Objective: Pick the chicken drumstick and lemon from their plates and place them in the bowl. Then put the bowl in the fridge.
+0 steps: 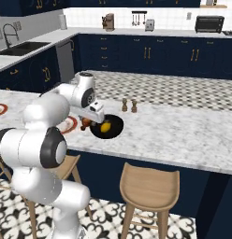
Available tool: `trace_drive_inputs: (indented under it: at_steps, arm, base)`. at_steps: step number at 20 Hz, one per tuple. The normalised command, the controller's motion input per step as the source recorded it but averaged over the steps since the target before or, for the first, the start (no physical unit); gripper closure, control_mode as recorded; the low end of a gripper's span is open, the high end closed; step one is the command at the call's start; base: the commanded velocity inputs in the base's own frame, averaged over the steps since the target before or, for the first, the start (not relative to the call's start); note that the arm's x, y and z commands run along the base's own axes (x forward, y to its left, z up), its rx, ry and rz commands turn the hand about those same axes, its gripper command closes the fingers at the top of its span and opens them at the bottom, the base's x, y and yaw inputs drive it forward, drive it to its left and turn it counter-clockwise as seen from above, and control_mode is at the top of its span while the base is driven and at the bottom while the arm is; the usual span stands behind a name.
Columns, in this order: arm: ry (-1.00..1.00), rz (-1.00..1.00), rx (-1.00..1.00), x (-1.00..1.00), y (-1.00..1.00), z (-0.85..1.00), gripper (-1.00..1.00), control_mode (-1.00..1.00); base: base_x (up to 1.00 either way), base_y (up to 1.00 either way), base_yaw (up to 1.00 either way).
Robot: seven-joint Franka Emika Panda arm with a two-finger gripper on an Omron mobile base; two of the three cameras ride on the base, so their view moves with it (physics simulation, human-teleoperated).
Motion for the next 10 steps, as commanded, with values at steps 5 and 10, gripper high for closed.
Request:
trace_drive_inputs:
  at_steps: [5,10]
  arm:
    - [0.19,0.0,0.0,1.0,-0.21,-0.12,1.0,-1.0]
    - [0.06,0.01,0.0,0.99,-0.01,-0.52,1.0,-1.0]
  base:
    - [0.0,0.0,0.0]
    - [0.0,0.0,0.0]
